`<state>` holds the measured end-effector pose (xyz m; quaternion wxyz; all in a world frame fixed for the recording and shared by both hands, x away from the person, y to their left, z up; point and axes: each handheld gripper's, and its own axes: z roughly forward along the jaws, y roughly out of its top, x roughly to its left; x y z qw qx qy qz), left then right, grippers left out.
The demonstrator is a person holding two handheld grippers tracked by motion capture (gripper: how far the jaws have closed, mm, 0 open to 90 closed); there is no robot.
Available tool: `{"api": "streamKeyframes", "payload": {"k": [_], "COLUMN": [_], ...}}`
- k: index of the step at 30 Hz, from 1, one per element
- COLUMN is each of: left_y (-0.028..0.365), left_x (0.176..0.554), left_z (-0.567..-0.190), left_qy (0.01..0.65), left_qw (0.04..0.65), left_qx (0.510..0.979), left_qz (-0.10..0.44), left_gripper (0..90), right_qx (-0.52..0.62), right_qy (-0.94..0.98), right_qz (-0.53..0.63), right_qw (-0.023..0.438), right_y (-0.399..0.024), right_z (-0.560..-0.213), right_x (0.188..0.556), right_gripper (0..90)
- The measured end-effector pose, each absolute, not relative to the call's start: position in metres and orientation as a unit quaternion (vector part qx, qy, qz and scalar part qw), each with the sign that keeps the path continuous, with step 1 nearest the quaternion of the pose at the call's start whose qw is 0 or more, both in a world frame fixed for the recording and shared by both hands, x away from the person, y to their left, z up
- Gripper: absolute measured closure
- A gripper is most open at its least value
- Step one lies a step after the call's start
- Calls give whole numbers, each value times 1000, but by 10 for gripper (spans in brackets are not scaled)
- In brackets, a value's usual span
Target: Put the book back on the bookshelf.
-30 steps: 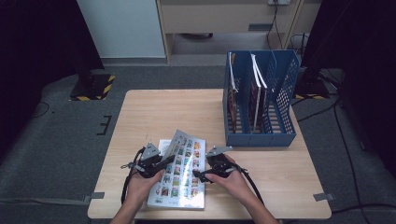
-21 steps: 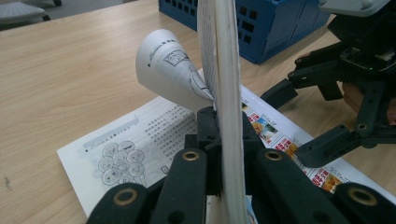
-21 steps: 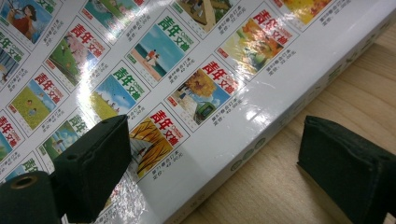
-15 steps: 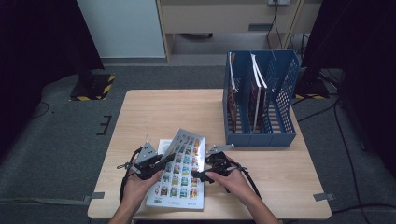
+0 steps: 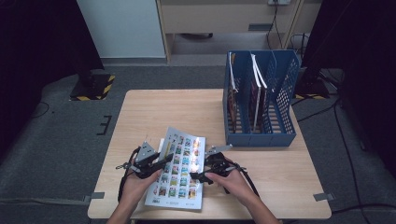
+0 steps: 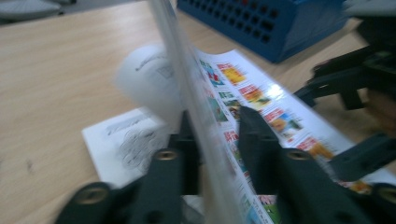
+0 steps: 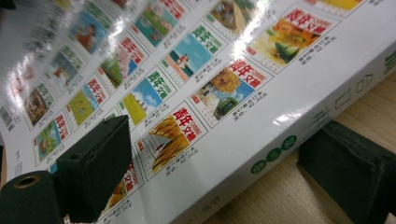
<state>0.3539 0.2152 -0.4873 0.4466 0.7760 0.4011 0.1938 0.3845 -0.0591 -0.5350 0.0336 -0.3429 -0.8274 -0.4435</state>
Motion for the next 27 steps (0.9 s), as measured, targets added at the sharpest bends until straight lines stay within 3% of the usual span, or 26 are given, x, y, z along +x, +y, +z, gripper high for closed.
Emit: {"api": "streamKeyframes", "payload": {"k": [1, 2, 5, 9, 18, 27], "left_y": [219, 219, 225, 228, 218, 222], "left_x": [359, 359, 360, 358, 363, 364], "left_z": [-492, -492, -493, -491, -512, -518], "left_qy": [429, 429, 438, 423, 429, 445], "left_qw": [419, 419, 384, 371, 324, 352], "left_qx": [773, 773, 772, 781, 815, 801], "left_qz": [206, 206, 253, 272, 216, 191], "left_gripper": [418, 385, 361, 338, 300, 265], "right_qx": [-341, -341, -342, -342, -341, -338], "right_qy": [-828, -828, -826, -824, -823, -826], "right_qz": [-445, -445, -447, -450, -454, -451], "right_qw": [31, 31, 30, 27, 14, 17], "right_y": [-59, -59, -60, -60, -60, -56], "right_z": [-535, -535, -536, -537, -538, -538], "right_x": [384, 384, 383, 383, 381, 384], "right_gripper": [99, 99, 100, 100, 95, 72]}}
